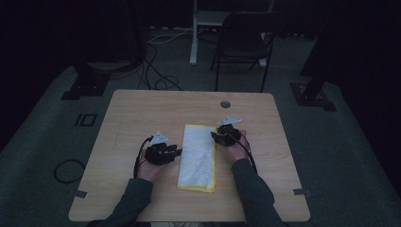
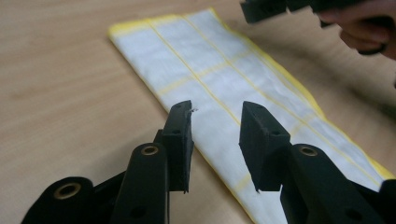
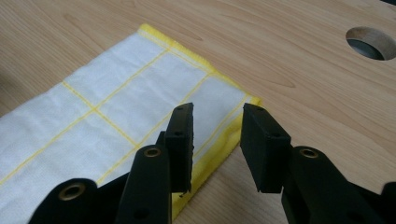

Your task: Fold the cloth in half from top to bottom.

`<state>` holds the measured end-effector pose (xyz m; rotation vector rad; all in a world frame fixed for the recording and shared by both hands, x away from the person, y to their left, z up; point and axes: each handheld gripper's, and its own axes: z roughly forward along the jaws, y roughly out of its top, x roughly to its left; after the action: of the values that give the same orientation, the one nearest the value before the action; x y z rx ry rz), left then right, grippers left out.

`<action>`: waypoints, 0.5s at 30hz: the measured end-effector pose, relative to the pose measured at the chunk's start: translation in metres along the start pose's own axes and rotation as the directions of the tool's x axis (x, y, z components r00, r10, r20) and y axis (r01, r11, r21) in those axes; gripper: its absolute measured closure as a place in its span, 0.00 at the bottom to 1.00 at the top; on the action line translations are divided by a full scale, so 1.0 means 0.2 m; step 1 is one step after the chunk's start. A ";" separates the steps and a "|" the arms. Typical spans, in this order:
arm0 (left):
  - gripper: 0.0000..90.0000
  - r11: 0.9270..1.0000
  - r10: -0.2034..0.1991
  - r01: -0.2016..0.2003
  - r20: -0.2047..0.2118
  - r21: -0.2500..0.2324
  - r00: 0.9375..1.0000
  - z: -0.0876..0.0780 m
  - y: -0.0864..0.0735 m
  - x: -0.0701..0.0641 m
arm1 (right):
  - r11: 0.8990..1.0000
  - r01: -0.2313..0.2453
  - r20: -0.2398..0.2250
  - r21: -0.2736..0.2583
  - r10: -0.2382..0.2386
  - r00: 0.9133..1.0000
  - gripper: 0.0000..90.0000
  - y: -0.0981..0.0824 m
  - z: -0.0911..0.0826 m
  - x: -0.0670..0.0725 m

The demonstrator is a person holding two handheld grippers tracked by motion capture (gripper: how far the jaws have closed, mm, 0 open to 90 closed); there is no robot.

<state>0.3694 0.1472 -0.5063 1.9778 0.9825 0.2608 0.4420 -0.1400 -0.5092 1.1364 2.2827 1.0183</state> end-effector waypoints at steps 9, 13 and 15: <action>0.71 1.000 0.014 -0.014 -0.030 -0.020 0.999 0.03 0.09 0.05 | 1.000 -0.016 -0.003 0.002 0.017 1.000 0.70 -0.01 0.00 -0.01; 0.70 1.000 0.012 -0.013 -0.043 -0.020 0.999 0.05 0.11 0.07 | 1.000 -0.018 -0.006 -0.001 0.018 1.000 0.69 -0.01 0.00 -0.01; 0.69 1.000 0.006 -0.007 -0.048 -0.016 0.999 0.07 0.12 0.08 | 1.000 -0.022 -0.007 0.000 0.022 1.000 0.68 -0.01 0.00 -0.01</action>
<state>0.4001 0.1436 -0.4994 1.9681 1.0018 0.3202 0.4430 -0.1429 -0.5108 1.1616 2.2798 1.0322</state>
